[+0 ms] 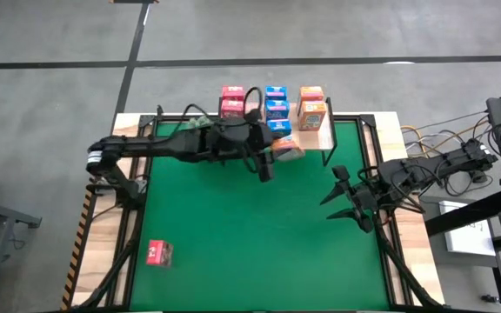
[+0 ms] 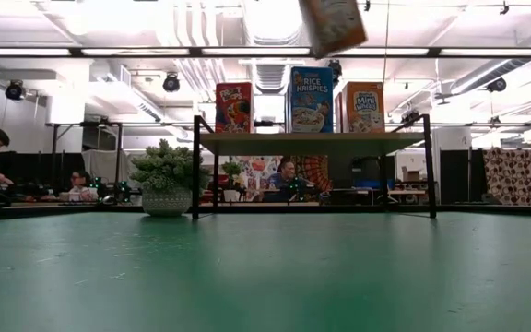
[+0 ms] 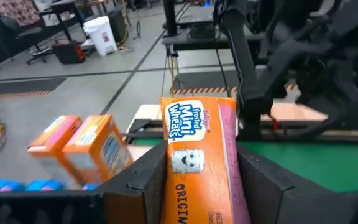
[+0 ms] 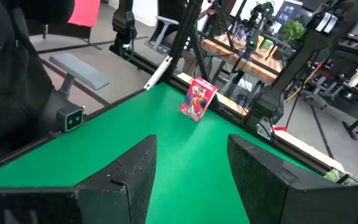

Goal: Stack cereal on shelf
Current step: Put the orange cereal box on the shelf aligned with the other orange cereal box

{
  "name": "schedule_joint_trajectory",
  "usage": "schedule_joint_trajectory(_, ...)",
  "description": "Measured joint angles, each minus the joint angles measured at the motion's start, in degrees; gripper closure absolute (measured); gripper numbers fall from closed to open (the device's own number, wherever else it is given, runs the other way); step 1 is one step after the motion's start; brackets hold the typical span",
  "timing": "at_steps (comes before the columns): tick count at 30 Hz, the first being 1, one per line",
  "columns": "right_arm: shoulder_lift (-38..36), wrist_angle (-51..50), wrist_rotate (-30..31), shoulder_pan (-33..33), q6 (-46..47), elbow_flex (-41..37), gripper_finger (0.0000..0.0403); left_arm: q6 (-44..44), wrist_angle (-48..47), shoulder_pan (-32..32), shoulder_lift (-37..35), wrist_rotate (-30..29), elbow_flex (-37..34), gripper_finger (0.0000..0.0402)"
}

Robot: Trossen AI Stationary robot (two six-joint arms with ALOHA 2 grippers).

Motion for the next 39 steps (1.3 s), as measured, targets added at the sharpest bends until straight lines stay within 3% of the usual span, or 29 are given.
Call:
schedule_joint_trajectory(10, -1.3, -2.4, 0.0, 0.0, -0.4, -0.1, 0.0218, 2.7, 1.3, 3.5, 13.0, 1.8, 14.4, 0.0267)
schedule_joint_trajectory(22, -1.3, -4.5, 0.0, 0.0, 0.2, -0.2, 0.0218, 4.2, -10.1, 5.6, 27.5, 1.8, 34.0, 0.0263)
schedule_joint_trajectory(39, -1.3, -4.4, 0.0, 0.0, 1.2, -0.2, 0.0218, 4.9, -9.8, 9.2, 33.2, 1.8, 36.1, 0.0262)
